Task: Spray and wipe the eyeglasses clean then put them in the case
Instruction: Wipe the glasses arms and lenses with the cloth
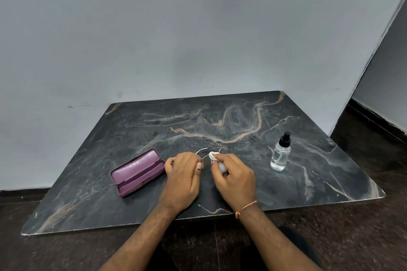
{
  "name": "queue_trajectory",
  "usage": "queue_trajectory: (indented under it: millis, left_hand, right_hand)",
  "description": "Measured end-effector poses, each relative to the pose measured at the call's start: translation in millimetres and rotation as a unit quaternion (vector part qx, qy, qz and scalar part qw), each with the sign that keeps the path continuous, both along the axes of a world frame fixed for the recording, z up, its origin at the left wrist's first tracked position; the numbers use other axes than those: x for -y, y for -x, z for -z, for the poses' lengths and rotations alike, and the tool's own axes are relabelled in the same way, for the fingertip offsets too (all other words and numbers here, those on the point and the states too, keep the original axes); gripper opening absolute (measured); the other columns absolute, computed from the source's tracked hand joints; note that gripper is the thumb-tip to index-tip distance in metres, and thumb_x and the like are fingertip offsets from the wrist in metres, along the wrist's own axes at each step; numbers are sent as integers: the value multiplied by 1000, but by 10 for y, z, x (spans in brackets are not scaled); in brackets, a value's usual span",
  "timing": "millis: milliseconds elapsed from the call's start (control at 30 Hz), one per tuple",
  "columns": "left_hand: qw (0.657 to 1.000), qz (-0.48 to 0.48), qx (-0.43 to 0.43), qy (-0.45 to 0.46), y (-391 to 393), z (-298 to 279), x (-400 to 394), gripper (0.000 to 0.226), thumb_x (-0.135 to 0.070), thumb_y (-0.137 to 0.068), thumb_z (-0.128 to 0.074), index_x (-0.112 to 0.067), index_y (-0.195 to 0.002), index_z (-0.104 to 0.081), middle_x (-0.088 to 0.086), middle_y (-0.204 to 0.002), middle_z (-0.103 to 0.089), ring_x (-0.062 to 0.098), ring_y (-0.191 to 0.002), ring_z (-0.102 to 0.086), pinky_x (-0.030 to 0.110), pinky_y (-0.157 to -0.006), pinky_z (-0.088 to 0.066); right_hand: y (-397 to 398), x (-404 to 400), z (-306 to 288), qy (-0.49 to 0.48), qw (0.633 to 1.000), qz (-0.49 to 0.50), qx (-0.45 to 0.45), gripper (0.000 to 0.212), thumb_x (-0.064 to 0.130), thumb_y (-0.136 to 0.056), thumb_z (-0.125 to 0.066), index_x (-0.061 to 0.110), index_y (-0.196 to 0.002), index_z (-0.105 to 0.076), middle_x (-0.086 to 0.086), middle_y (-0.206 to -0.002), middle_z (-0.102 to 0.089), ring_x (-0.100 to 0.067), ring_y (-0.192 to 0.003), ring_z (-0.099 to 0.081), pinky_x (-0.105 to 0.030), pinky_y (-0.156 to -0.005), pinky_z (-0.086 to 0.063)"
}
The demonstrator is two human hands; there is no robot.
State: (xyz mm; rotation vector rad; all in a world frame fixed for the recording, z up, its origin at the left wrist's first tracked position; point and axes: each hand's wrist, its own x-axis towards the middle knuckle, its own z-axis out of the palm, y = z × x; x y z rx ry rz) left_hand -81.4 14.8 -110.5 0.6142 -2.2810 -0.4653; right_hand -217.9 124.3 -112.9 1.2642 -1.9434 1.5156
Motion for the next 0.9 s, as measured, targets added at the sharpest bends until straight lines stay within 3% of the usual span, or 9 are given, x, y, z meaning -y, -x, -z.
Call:
queue_trajectory:
  millis: [67,267,367,500,633,733,900]
  left_hand:
    - [1000,7,6,7,-2,-1,-9,21,-36,-115,-34,-41,-100,-48,-24,-100,-49,3,-106,-50,40,-105,-28]
    - [1000,4,23,20,1,18,13,25,-36,-114,-34,-35,-106,-58,-22,-104,-53,6,-108,-53,41,-104,-28]
    - [1000,0,-2,14,5,13,3,23,-36,-115,-34,-38,-102,-53,-23,-102,-52,1,-108,-51,32,-105,-24]
    - [1000,-5,-9,11,-1,12,4,23,-37,-116,-32,-44,-99,-47,-25,-101,-50,0,-109,-51,29,-108,-21]
    - [1000,3,3,22,-13,28,18,22,-39,-116,-31,-45,-102,-46,-27,-103,-49,-1,-112,-50,27,-110,-19]
    - [1000,-2,-2,23,-13,29,21,21,-37,-115,-35,-41,-104,-52,-27,-104,-51,-2,-113,-51,27,-109,-21]
    - [1000,-19,-19,8,-9,-1,14,22,-35,-114,-35,-41,-98,-50,-25,-99,-51,1,-109,-52,29,-107,-23]
  right_hand:
    - [-4,-2,-11,3,1000,-4,6,20,26,-95,-74,30,-113,-82,15,-105,-79,-1,-90,-75,-20,-74,-59]
    - [-72,-42,-7,-15,996,-73,-39,18,22,-92,-76,26,-109,-82,11,-100,-79,-9,-82,-76,-31,-66,-61]
    - [-63,-44,-17,-10,998,-46,-33,15,23,-89,-77,29,-102,-82,13,-93,-78,-5,-75,-72,-28,-61,-58]
    - [5,-4,-17,-9,1000,14,23,17,25,-92,-78,31,-107,-83,14,-97,-80,-4,-83,-75,-32,-66,-61]
    - [-26,-20,-1,-13,999,-30,-8,20,22,-93,-79,28,-112,-83,12,-105,-80,-3,-90,-76,-27,-73,-62]
    - [-74,-50,4,-12,996,-80,-48,20,21,-91,-77,30,-109,-80,13,-102,-79,-3,-85,-75,-23,-68,-60]
    - [-48,-33,1,-30,999,-27,-19,13,27,-87,-76,32,-98,-81,15,-90,-78,-3,-76,-72,-21,-62,-56]
